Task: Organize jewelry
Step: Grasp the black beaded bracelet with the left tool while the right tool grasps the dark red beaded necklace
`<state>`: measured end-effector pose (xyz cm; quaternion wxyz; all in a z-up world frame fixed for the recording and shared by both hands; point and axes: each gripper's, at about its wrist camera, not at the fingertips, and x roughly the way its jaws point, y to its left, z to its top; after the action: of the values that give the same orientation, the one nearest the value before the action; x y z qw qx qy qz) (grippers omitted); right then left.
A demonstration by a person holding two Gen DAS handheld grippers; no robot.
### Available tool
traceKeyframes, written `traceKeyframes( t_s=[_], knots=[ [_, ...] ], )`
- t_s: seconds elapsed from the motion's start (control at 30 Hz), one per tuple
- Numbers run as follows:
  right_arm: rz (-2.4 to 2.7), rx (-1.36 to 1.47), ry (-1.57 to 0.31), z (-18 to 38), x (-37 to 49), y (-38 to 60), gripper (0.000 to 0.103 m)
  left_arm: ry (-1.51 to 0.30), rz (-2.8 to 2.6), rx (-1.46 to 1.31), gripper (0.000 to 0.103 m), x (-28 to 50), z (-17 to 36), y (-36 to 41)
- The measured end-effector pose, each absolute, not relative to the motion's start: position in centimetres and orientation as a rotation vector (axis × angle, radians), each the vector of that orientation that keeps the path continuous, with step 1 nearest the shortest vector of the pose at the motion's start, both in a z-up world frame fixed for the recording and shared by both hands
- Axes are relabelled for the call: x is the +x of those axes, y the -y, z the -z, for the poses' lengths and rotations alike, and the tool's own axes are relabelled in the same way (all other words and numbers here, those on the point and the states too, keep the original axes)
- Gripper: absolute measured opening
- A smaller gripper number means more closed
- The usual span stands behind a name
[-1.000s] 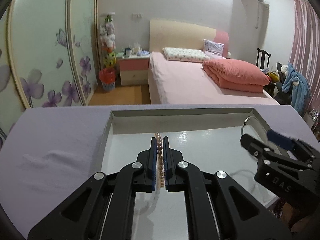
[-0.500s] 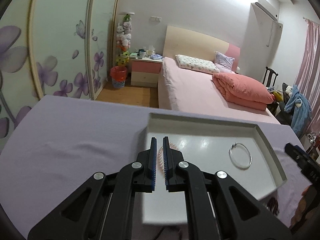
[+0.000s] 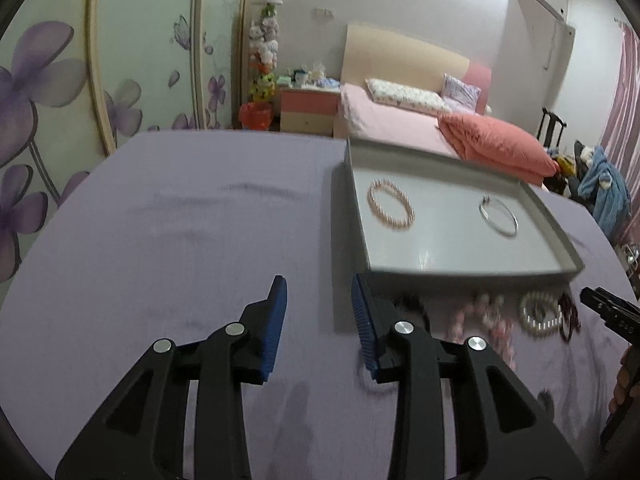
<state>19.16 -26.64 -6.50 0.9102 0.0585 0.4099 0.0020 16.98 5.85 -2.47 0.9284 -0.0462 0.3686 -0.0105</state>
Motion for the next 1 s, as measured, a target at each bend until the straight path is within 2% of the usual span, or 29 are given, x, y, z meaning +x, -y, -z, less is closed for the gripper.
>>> traceKeyframes(
  t_s=[0.1, 0.23, 0.43, 0.57, 0.63, 0.7, 0.77, 1.0],
  knots=[
    [-0.022, 0.102, -0.874, 7.1, 18.8, 26.1, 0.06, -0.77, 0.043, -0.075, 0.036, 16.5, 2.9, -5.7],
    [-0.035, 0.065, -0.894, 7.7, 18.2, 25.4, 0.06, -0.771, 0.067, -0.046, 0.046, 16.2, 2.9, -5.0],
    [-0.049, 0.002, -0.923, 8.6, 18.2, 24.7, 0.062, -0.8, 0.109, -0.019, 0.047, 16.4, 3.8, -3.8],
    [-0.059, -0.012, -0.922, 8.5, 18.9, 24.4, 0.059, -0.808, 0.115, 0.004, 0.047, 16.2, 4.3, -3.3],
    [-0.063, -0.015, -0.912, 8.4, 19.4, 24.3, 0.052, -0.812, 0.118, 0.012, 0.047, 16.3, 4.5, -3.1],
    [-0.074, -0.023, -0.903, 8.3, 19.5, 24.3, 0.024, -0.816, 0.122, 0.025, 0.047, 16.5, 4.6, -2.9],
    [-0.078, -0.023, -0.908, 8.2, 19.5, 24.4, 0.013, -0.82, 0.128, 0.038, 0.047, 16.8, 4.7, -2.5],
    [-0.063, -0.045, -0.891, 8.2, 19.0, 24.4, 0.01, -0.847, 0.144, 0.075, 0.044, 17.6, 5.6, -1.4]
  ],
)
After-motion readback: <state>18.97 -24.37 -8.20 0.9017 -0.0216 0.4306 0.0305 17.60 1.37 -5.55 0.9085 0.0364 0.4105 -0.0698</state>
